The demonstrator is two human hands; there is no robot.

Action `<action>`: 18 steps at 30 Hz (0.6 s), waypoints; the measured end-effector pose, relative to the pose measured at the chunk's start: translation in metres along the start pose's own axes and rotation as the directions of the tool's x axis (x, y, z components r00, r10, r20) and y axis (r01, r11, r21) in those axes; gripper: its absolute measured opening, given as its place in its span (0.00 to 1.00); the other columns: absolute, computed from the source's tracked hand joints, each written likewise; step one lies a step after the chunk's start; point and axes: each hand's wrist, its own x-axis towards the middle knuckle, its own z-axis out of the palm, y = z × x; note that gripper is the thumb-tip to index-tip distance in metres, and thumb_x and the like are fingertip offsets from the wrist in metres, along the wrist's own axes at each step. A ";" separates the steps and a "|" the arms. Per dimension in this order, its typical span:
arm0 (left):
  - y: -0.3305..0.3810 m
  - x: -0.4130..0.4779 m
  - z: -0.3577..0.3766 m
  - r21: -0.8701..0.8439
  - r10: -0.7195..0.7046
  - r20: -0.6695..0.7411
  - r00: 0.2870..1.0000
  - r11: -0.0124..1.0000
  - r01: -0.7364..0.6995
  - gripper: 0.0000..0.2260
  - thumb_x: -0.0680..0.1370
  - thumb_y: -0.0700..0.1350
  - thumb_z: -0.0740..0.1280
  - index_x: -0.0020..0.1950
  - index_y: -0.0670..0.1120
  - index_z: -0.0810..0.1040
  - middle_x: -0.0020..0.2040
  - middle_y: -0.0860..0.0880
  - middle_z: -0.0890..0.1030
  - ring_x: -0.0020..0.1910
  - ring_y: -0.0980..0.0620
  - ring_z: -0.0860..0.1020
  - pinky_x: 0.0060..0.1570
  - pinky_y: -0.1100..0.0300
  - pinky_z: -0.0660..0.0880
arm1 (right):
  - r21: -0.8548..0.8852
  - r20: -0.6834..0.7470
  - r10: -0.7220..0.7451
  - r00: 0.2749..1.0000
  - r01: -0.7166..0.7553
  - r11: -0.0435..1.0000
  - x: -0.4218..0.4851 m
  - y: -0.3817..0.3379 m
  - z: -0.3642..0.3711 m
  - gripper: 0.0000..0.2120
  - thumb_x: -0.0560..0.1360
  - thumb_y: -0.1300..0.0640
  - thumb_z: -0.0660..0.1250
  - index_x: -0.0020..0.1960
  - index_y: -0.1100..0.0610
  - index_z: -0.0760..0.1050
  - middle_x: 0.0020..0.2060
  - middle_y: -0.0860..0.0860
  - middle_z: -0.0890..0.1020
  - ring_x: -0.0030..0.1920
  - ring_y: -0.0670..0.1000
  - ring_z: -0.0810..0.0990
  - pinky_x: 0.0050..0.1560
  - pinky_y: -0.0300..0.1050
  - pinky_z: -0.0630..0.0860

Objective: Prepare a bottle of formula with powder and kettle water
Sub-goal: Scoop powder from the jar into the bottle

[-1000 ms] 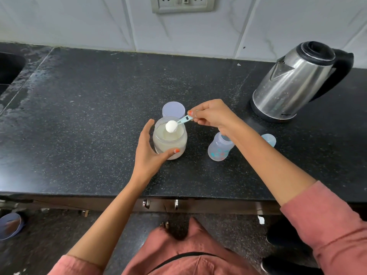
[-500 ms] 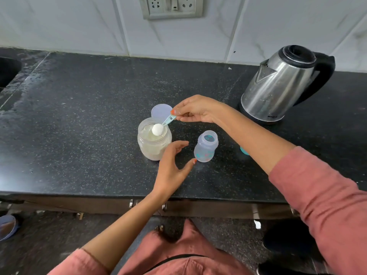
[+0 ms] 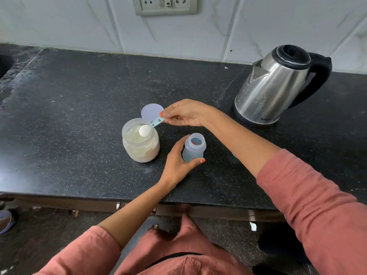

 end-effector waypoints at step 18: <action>0.019 -0.040 -0.051 -0.020 0.073 -0.074 0.995 0.997 -0.074 0.25 0.65 0.51 0.75 0.60 0.57 0.73 0.58 0.55 0.79 0.59 0.60 0.76 0.60 0.59 0.73 | 0.060 -0.080 -0.028 0.996 0.033 0.998 -0.010 -0.005 0.011 0.03 0.71 0.65 0.70 0.44 0.62 0.79 0.35 0.54 0.82 0.29 0.43 0.80 0.32 0.32 0.78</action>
